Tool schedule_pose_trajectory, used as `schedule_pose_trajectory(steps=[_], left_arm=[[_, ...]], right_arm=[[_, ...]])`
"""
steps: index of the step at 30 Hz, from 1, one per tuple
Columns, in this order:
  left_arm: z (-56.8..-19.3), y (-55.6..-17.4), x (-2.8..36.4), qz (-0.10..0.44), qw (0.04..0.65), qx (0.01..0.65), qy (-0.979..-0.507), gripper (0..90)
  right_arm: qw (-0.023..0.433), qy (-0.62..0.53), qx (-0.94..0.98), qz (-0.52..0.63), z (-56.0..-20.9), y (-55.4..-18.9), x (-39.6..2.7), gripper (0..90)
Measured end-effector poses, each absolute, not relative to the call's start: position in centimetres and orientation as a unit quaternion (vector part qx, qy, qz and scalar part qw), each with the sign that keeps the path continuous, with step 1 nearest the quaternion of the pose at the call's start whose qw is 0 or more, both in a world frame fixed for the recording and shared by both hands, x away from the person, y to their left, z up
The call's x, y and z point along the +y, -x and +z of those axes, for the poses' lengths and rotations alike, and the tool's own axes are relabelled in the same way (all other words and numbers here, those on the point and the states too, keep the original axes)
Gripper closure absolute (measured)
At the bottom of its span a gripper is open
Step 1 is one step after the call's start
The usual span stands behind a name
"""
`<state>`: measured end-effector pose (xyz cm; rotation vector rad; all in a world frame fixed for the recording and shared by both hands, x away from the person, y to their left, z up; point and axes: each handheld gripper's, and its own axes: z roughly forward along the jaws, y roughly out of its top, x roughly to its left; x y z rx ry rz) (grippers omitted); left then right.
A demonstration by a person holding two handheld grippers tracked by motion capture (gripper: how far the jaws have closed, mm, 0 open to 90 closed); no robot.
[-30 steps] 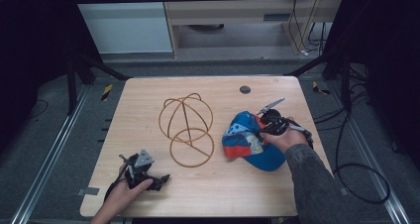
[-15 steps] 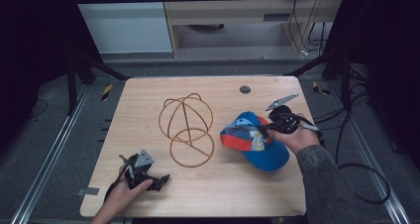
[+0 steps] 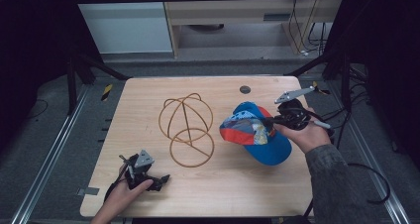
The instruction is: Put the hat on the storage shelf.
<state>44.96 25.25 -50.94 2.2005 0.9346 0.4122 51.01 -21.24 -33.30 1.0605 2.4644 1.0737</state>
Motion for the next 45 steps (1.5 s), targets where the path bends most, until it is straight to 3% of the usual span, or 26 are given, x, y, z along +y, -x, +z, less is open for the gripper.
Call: schedule_pose_trajectory(steps=[20, 45], left_arm=[[-50.9, -44.9, 25.2, 0.159, 0.350, 0.361, -0.850, 0.0], [-50.9, -44.9, 25.2, 0.160, 0.351, 0.362, -0.849, 0.0]], right_arm=[[0.155, -0.351, 0.833, 0.399, -29.4, -49.9, -21.6, 90.0], [0.198, -0.298, 0.816, 0.454, -21.0, -50.0, -17.4, 90.0]])
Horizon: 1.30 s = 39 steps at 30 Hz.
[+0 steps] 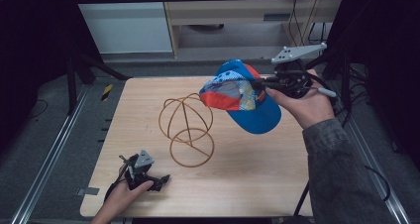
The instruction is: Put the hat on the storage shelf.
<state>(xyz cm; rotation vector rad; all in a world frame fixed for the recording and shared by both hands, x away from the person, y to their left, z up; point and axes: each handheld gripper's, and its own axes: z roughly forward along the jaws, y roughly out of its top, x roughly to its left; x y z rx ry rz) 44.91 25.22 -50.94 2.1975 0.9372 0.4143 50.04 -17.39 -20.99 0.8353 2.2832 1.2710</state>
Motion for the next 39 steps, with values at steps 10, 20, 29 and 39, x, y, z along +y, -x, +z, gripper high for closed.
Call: schedule_pose_trajectory(steps=[10, 20, 29, 39], left_arm=[[-50.9, -44.9, 25.2, 0.159, 0.350, 0.362, -0.849, 0.0], [-50.9, -44.9, 25.2, 0.160, 0.349, 0.361, -0.850, 0.0], [-50.9, -44.9, 25.2, 0.159, 0.349, 0.362, -0.850, 0.0], [-50.9, -44.9, 25.2, 0.159, 0.350, 0.362, -0.849, 0.0]], right_arm=[[0.186, -0.263, 0.820, 0.474, -19.7, -51.4, -12.2, 90.0], [0.172, -0.243, 0.833, 0.466, -19.6, -52.7, -8.0, 90.0], [0.162, -0.235, 0.841, 0.459, -20.0, -53.5, -5.9, 90.0], [0.142, -0.227, 0.860, 0.435, -21.3, -54.7, -2.8, 90.0]])
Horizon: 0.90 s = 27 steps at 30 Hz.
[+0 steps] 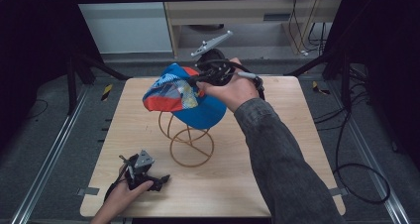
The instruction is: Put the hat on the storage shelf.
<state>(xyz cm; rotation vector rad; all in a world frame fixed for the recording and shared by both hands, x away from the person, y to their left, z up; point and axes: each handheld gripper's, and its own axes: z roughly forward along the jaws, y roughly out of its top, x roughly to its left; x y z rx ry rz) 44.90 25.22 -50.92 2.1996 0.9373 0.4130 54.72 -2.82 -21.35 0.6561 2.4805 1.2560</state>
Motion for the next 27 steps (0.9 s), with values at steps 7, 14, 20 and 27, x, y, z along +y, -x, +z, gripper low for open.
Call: schedule_pose_trajectory(steps=[7, 14, 20, 27], left_arm=[[-50.9, -44.9, 25.2, 0.160, 0.349, 0.362, -0.850, 0.0], [-50.9, -44.9, 25.2, 0.159, 0.351, 0.362, -0.849, 0.0], [-50.9, -44.9, 25.2, 0.160, 0.351, 0.362, -0.849, 0.0], [-50.9, -44.9, 25.2, 0.159, 0.351, 0.362, -0.849, 0.0]], right_arm=[[0.134, -0.220, 0.875, 0.411, -22.5, -55.2, -0.8, 90.0], [0.129, -0.212, 0.883, 0.397, -23.0, -55.2, -0.1, 90.0], [0.130, -0.201, 0.892, 0.383, -23.4, -54.9, 0.5, 89.6], [0.125, -0.198, 0.897, 0.374, -23.9, -55.0, 0.8, 89.1]])
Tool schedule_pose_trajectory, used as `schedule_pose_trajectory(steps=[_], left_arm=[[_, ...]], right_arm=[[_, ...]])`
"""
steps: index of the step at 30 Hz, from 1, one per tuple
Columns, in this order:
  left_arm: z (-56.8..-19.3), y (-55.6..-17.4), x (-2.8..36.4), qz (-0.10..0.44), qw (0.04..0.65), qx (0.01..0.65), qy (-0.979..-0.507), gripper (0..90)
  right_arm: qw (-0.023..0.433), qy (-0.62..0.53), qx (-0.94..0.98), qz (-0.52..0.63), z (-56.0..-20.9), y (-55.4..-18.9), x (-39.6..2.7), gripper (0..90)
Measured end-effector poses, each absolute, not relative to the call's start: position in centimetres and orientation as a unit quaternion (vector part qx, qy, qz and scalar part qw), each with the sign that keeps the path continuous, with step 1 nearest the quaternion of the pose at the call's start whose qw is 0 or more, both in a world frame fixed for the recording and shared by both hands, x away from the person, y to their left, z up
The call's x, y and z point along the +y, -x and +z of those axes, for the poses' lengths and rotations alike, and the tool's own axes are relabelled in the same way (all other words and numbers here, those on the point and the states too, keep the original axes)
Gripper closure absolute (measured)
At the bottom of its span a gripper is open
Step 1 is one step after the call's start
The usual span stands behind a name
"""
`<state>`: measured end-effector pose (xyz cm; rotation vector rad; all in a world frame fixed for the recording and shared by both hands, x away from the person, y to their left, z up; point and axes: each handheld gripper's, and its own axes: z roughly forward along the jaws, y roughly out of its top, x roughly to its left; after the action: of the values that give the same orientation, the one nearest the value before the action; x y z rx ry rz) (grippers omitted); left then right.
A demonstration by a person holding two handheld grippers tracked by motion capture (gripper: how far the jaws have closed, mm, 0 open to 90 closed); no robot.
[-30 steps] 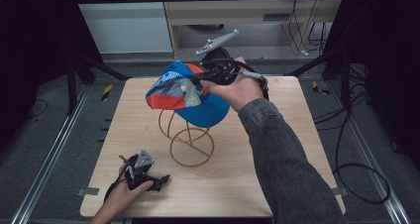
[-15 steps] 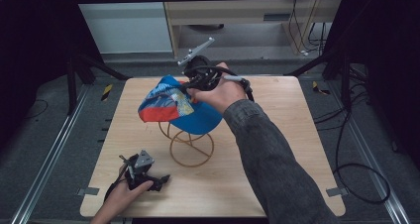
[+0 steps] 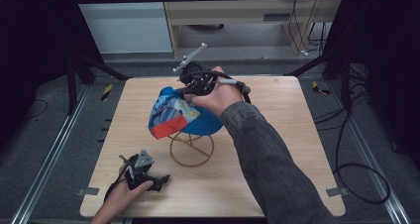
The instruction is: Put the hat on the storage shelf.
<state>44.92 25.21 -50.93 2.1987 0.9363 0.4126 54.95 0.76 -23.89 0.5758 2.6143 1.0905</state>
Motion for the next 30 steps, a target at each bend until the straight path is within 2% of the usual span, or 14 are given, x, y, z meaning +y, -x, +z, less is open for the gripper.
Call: schedule_pose_trajectory(steps=[6, 10, 14, 16, 17, 18, 30], left_arm=[[-50.9, -44.9, 25.2, 0.159, 0.350, 0.361, -0.850, 0.0], [-50.9, -44.9, 25.2, 0.159, 0.350, 0.361, -0.850, 0.0], [-50.9, -44.9, 25.2, 0.159, 0.350, 0.361, -0.849, 0.0], [-50.9, -44.9, 25.2, 0.159, 0.350, 0.361, -0.850, 0.0], [-50.9, -44.9, 25.2, 0.159, 0.350, 0.361, -0.850, 0.0], [-50.9, -44.9, 25.2, 0.159, 0.350, 0.361, -0.850, 0.0], [-50.9, -44.9, 25.2, 0.159, 0.350, 0.361, -0.849, 0.0]], right_arm=[[0.123, -0.201, 0.896, 0.376, -23.9, -55.1, 0.5, 86.7], [0.124, -0.200, 0.895, 0.380, -23.8, -54.8, 0.2, 78.0], [0.124, -0.211, 0.890, 0.384, -23.8, -54.8, -0.2, 62.4], [0.124, -0.213, 0.888, 0.388, -23.8, -54.7, -0.4, 56.8], [0.124, -0.213, 0.888, 0.388, -23.8, -54.7, -0.4, 56.8], [0.128, -0.217, 0.887, 0.387, -23.8, -54.6, -0.7, 51.0], [0.132, -0.229, 0.877, 0.402, -23.9, -53.8, -1.7, 37.2]])
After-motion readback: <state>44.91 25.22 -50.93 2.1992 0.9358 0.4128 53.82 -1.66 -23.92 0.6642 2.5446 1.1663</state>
